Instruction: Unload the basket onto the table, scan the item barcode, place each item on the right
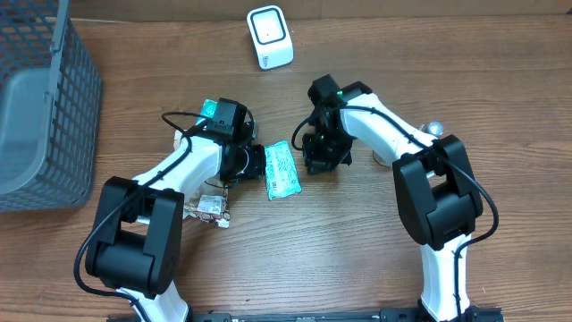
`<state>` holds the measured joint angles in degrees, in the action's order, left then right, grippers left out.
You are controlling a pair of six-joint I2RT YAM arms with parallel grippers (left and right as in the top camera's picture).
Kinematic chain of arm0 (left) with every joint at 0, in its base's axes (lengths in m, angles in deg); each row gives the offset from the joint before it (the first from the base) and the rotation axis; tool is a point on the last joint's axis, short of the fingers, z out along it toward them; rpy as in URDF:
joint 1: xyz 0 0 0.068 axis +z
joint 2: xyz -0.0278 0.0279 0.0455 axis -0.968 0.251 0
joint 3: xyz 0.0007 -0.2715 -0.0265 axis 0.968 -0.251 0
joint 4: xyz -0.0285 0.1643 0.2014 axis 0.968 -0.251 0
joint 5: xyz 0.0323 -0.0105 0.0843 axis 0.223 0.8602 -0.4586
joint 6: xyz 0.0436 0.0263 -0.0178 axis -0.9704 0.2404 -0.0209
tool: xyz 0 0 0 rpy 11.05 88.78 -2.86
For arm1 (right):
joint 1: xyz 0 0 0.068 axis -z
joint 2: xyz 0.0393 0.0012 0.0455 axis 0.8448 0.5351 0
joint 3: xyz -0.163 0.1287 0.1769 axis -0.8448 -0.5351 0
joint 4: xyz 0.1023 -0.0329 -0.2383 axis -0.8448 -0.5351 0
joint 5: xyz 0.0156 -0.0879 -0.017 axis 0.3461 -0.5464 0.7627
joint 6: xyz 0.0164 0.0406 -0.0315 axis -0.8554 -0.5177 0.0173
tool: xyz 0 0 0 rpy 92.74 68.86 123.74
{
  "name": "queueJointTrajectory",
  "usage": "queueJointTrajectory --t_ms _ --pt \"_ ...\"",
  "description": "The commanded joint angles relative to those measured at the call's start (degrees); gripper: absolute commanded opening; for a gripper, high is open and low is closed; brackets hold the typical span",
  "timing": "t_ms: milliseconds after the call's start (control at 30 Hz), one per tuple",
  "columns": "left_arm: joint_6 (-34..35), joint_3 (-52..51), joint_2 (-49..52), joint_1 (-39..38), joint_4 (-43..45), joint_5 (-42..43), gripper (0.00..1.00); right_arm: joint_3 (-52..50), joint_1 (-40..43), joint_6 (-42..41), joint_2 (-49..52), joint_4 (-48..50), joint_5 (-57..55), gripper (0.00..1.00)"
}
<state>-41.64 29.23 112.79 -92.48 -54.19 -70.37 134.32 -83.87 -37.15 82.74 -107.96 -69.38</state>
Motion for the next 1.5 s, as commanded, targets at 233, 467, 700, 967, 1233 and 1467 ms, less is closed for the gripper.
queueJointTrajectory --t_ms 233,467,700,967,1233,1467 --pt "-1.2 1.1 0.9 -4.9 0.1 -4.2 0.16 -10.4 -8.1 -0.2 -2.3 6.2 1.5 0.04" --pt "-1.2 1.1 0.9 -5.7 -0.3 -7.2 0.14 -10.9 -10.5 -4.7 -3.5 5.4 -1.5 0.04" --pt "-1.9 1.8 0.3 -5.0 -3.7 -7.3 0.04 -10.3 -8.1 -4.0 -11.6 0.4 -3.1 0.04" --pt "-2.0 2.4 -10.3 -4.7 -6.0 -3.1 0.13 -10.3 -5.2 -4.1 -16.8 5.3 -8.8 0.22" --pt "-3.3 2.3 -7.2 -4.9 -10.7 1.2 0.04 -10.3 -4.9 -4.8 -16.6 13.5 -8.8 0.14" --pt "-4.5 2.3 0.3 -4.6 -8.8 1.1 0.04 -10.4 -5.0 -4.8 -15.4 13.9 -8.5 0.08"
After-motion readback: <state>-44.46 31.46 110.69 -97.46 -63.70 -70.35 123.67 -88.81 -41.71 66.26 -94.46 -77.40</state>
